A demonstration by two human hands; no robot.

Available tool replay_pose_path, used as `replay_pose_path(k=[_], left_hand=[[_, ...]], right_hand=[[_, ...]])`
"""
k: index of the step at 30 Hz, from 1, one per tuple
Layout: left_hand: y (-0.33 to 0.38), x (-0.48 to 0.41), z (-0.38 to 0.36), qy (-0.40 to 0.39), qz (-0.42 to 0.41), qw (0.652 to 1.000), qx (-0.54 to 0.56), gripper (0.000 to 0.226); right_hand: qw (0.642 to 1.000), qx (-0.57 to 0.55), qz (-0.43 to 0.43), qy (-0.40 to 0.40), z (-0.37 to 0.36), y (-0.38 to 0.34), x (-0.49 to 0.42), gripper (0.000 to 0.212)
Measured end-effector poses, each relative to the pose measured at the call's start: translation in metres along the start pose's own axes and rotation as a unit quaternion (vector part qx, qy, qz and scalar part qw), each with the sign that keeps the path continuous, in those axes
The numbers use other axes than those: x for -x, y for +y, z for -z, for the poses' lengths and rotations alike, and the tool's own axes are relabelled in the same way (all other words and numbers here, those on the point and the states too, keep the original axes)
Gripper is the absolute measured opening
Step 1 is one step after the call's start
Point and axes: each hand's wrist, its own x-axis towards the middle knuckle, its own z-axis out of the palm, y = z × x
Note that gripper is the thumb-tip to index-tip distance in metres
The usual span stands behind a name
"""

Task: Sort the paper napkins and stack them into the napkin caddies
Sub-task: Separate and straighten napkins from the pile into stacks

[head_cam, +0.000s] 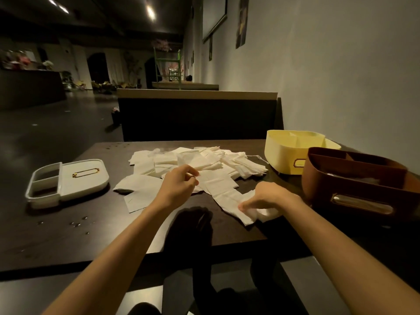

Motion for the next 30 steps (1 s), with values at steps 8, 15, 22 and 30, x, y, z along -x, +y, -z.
replay_pose_path(k=[8,15,22,30], left_hand=[[-0.010,-0.008,-0.001,-0.026,0.028,0.999,0.035,0.020],[-0.012,-0.016,-0.006,-0.047,0.047,0.996,0.067,0.022],[-0.011,-0.028,-0.005,-0.079,0.200,0.922,0.323,0.038],[-0.003,-0.039,0.005,-0.226,0.149,0.838,0.474,0.050]], right_hand=[[0.995,-0.053,0.076,0.027,0.003,-0.017,0.003,0.033],[0.991,-0.097,0.095,0.003,0.005,-0.021,0.002,0.022],[0.895,-0.412,0.172,0.011,0.035,-0.018,0.002,0.027],[0.787,-0.567,0.239,-0.056,0.032,-0.042,-0.022,0.029]])
